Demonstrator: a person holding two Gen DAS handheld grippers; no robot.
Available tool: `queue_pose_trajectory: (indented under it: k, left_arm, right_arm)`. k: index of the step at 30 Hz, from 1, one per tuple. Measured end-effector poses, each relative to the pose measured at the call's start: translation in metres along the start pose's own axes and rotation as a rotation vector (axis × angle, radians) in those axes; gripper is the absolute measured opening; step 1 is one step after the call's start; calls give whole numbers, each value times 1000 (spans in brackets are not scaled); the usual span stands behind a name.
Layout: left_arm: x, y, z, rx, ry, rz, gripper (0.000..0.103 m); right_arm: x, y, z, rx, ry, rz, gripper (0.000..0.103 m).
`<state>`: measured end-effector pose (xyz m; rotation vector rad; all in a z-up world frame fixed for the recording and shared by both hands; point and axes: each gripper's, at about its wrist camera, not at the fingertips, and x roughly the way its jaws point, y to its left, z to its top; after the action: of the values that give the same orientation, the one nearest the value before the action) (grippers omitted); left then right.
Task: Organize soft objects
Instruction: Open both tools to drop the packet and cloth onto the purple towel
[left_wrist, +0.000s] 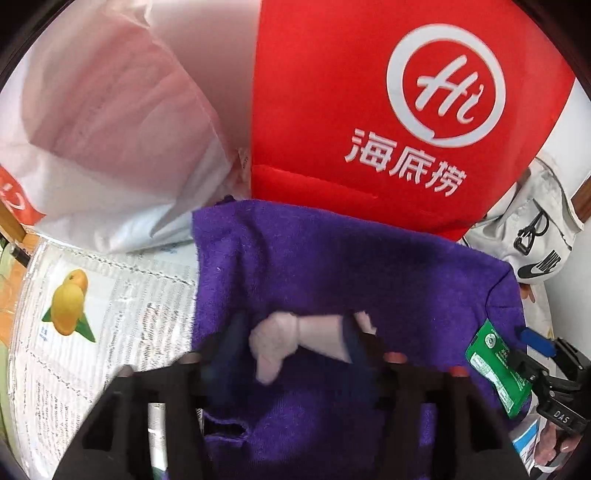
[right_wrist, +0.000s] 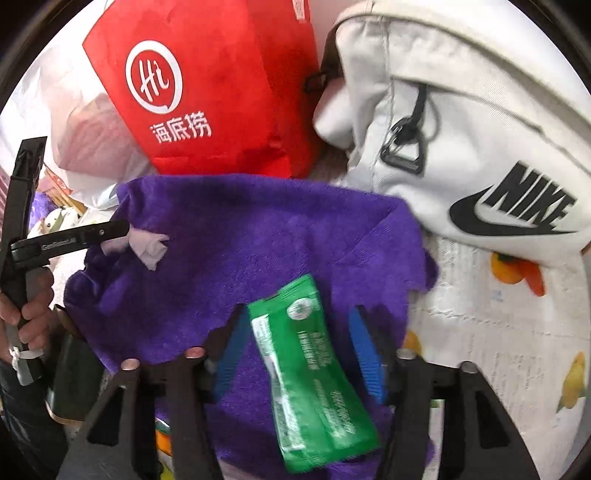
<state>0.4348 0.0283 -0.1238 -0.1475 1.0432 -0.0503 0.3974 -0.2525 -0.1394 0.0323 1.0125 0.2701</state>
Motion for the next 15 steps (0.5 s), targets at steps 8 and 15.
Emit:
queue_pose_trajectory:
  k: [8,15]
  left_arm:
    - [-44,3,-13,5,-52,26,63]
    - [-95,0,-46,48,-132,19,63]
  right_arm:
    - [-40,6,-13,14,-89,-14,70]
    - [-91,30,-48,-5,-167,-15,70]
